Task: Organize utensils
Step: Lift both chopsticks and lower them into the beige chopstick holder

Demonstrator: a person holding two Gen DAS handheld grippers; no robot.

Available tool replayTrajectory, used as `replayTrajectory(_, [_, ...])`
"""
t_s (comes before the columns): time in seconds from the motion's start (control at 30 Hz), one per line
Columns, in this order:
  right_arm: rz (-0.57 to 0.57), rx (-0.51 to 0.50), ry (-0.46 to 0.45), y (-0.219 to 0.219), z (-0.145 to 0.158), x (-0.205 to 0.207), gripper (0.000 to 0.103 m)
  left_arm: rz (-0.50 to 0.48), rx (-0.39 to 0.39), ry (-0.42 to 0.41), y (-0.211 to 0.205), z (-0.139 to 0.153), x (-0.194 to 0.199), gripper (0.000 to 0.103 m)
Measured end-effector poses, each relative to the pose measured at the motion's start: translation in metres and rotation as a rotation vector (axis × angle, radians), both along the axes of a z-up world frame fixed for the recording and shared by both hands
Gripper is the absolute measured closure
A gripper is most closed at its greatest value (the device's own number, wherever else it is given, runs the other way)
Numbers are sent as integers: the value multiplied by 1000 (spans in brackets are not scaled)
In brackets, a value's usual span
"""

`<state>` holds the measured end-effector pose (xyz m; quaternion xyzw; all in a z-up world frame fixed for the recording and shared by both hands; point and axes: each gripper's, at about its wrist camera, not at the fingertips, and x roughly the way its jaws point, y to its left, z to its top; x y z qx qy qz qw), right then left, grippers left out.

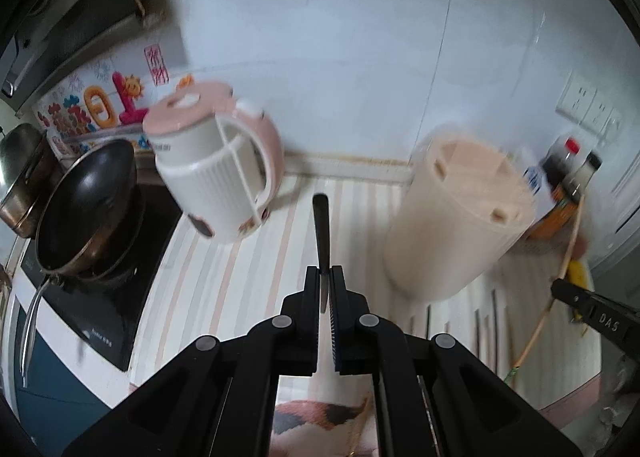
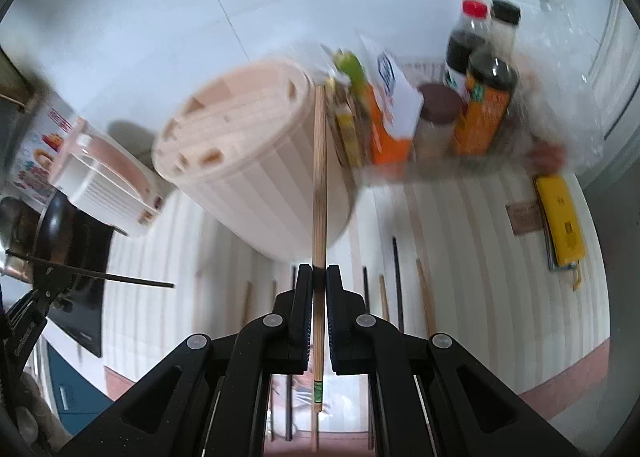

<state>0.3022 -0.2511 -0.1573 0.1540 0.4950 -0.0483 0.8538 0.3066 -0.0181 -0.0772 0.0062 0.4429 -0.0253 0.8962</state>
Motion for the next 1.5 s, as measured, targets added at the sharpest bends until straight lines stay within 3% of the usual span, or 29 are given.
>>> replayTrajectory(0.53, [15, 52, -213, -16, 117, 47, 96, -77, -118, -183, -33, 122, 22, 101])
replayTrajectory(0.77, [-27, 15, -319, -29, 157, 97, 96, -88, -203, -182, -53, 148, 56, 101])
replayTrajectory(0.9, [-31, -6, -348, -32, 160, 124, 96, -81, -242, -151, -62, 146, 82, 101])
replayTrajectory(1.13, [-19, -36, -355, -29, 140, 160, 96, -73, -233, -89, -78, 119, 122, 101])
replayTrajectory(1.5, [17, -33, -295, -24, 99, 181, 96, -105, -186, -6, -94, 91, 131, 101])
